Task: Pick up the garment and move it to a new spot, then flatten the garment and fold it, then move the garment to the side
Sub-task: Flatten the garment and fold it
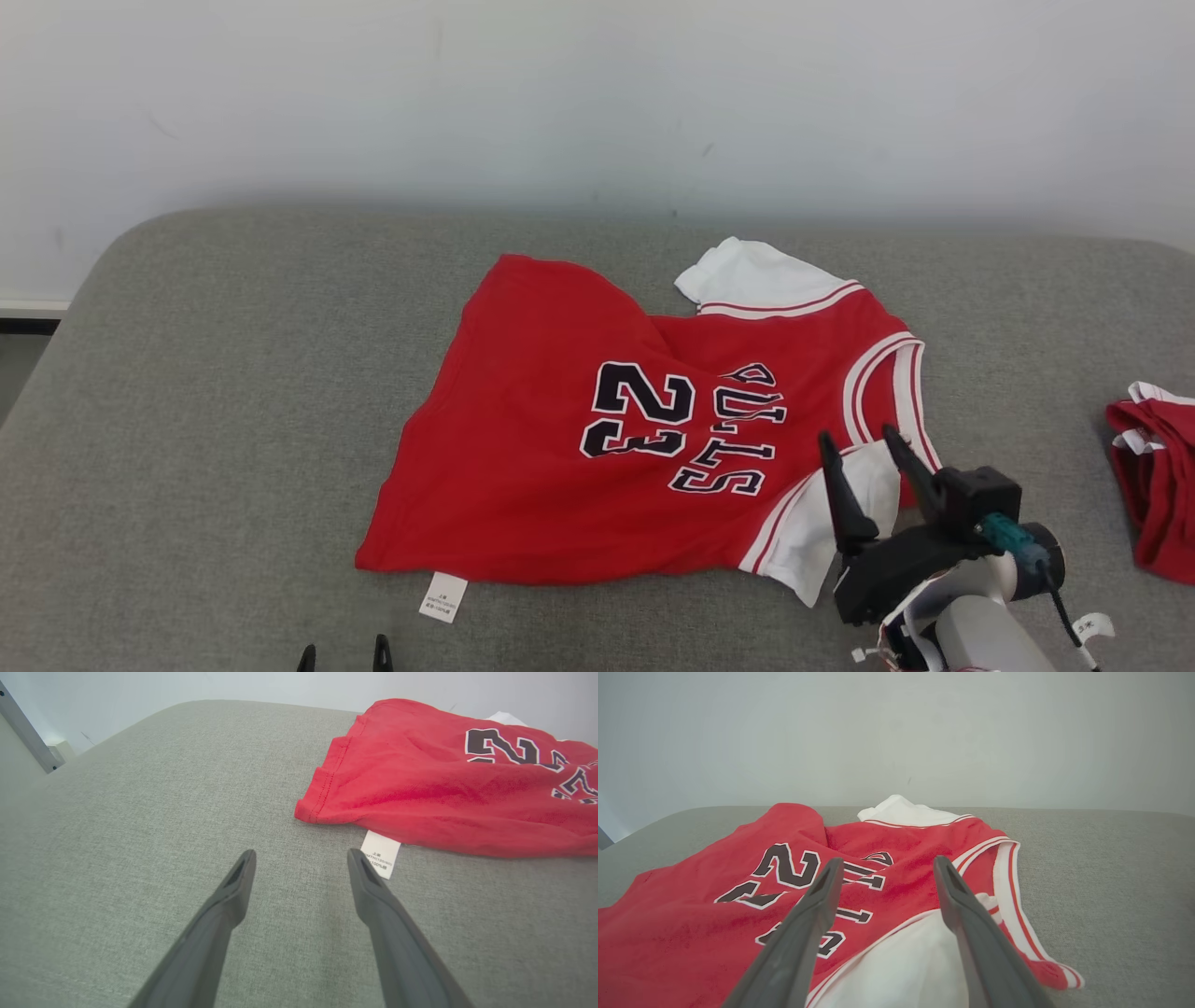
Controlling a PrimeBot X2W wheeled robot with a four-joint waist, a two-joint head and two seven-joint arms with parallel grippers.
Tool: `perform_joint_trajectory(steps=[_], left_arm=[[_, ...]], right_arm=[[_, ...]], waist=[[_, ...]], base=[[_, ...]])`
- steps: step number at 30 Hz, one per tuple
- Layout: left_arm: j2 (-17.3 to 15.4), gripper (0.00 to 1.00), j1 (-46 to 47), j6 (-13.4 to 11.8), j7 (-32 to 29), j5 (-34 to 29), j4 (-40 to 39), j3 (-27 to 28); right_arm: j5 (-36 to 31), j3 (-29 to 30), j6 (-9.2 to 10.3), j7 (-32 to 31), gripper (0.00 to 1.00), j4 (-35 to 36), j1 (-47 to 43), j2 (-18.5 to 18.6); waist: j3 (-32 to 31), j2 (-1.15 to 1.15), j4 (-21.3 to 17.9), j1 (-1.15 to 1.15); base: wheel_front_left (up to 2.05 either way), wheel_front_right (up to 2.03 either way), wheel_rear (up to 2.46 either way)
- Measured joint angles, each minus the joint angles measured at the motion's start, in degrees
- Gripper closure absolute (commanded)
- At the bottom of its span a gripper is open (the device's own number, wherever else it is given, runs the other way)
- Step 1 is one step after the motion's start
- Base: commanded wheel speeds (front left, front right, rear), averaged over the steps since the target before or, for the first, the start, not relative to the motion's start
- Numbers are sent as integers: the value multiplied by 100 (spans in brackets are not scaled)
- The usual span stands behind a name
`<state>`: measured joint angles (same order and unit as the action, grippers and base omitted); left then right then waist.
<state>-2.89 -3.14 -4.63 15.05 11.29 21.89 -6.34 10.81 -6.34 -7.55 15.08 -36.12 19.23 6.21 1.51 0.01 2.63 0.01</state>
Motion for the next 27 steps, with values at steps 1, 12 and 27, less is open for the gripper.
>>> perform_joint_trajectory(steps=[1, 12, 27], left_arm=[[1, 0, -1, -19, 0, 1, -7, 13], [2, 0, -124, -93, 0, -26, -270, 604], [1, 0, -380, -142, 0, -210, -530, 1031]], right_arm=[[-71, 124, 0, 0, 0, -42, 56, -2], [-282, 859, 0, 2, 0, 1195, -872, -105], [-456, 833, 0, 1, 0, 1668, -1937, -296]], waist=[[0, 0, 37, 0], [-138, 0, -252, -1], [-539, -1, -776, -1]], base=[[0, 0, 0], [0, 0, 0], [0, 0, 0]])
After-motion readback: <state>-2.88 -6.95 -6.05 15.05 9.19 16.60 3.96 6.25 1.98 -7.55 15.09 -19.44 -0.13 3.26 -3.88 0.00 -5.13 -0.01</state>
